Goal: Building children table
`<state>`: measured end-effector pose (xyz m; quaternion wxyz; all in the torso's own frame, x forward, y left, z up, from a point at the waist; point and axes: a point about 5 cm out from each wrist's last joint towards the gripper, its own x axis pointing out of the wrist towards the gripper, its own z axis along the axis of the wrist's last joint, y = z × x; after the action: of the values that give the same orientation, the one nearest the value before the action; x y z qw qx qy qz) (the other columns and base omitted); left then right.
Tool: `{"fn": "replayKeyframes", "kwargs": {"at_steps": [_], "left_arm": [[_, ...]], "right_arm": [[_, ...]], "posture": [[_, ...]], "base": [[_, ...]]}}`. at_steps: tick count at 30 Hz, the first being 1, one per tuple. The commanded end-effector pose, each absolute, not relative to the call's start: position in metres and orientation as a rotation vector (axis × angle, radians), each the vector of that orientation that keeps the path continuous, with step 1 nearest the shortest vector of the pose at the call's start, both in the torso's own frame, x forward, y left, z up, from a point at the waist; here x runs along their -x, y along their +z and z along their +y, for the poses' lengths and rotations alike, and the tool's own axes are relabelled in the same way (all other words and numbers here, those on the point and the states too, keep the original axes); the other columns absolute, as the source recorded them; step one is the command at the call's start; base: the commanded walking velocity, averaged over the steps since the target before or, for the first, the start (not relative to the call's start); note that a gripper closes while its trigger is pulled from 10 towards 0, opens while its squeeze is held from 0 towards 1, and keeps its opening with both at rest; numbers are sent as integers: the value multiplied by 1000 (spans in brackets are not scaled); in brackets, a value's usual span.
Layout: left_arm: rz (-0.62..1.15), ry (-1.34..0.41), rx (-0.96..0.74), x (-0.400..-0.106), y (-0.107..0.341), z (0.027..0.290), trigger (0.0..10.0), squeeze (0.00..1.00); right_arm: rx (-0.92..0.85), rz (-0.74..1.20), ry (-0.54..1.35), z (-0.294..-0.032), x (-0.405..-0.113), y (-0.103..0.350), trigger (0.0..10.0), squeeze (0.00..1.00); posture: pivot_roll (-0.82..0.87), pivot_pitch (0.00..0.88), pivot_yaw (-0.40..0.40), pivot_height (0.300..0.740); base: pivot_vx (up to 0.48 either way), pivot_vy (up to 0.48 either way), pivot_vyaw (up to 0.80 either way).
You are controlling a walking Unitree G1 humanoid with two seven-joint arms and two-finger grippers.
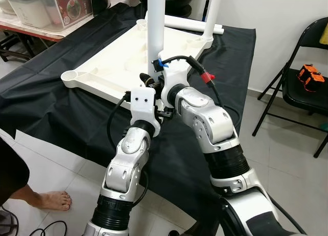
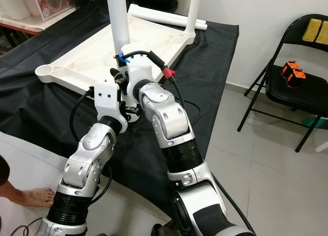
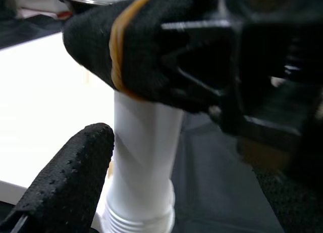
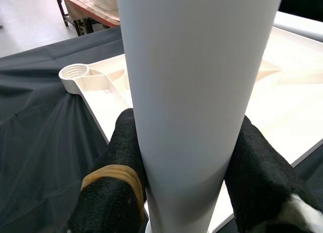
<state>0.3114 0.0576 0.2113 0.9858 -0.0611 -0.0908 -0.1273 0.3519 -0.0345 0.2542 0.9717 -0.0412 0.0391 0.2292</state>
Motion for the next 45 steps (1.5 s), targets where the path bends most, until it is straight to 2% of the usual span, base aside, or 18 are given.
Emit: {"fn": "replayKeyframes", "kwargs": {"at_steps": [1,9,11,21,22,23,24,25,37,38,39,41,42,45], "left_arm": [[-189,-223,74,-315,211,56,10000,0],[-155,-154,2,-323,205,56,10000,0],[-134,-103,-67,-329,200,58,10000,0],[-103,-32,-114,-336,195,63,10000,0],[-97,-24,-125,-337,195,63,9216,0],[-88,-12,-143,-339,193,64,2745,0],[-88,-12,-143,-339,193,64,2745,0],[-86,-5,-164,-339,193,65,0,0],[-80,25,-213,-340,190,68,0,0],[-81,26,-214,-340,190,68,0,0],[-81,27,-215,-341,191,69,0,0],[-82,27,-215,-341,191,69,0,0],[-83,28,-214,-341,191,69,0,0],[-84,28,-214,-341,191,70,0,0]], "right_arm": [[82,369,380,-50,-355,196,0,0],[78,367,384,-49,-354,196,0,0],[75,364,388,-49,-353,197,0,0],[64,347,395,-46,-353,202,0,0],[63,344,396,-46,-353,203,0,0],[59,340,397,-46,-354,205,0,0],[59,340,397,-46,-354,205,0,0],[55,335,398,-45,-354,206,0,0],[45,317,400,-44,-354,213,0,0],[45,316,398,-44,-354,213,1647,0],[53,313,398,-44,-354,213,10000,275],[62,308,399,-45,-354,214,10000,275],[59,303,402,-45,-354,214,10000,1000],[46,288,404,-44,-354,217,10000,1000]], "posture": [[-31,175,-67,740],[-35,176,-64,740],[-36,176,-62,740],[-38,173,-61,740],[-38,173,-61,740],[-37,173,-60,740],[-37,173,-60,740],[-38,174,-59,740],[-38,176,-58,740],[-38,176,-58,740],[-38,176,-58,740],[-38,176,-59,740],[-38,176,-59,740],[-38,176,-58,740]], "base": [[0,0,0],[0,0,0],[0,0,0],[0,0,0],[0,0,0],[0,0,0],[0,0,0],[0,0,0],[0,0,0],[0,0,0],[0,0,0],[0,0,0],[0,0,0],[0,0,0]]}}
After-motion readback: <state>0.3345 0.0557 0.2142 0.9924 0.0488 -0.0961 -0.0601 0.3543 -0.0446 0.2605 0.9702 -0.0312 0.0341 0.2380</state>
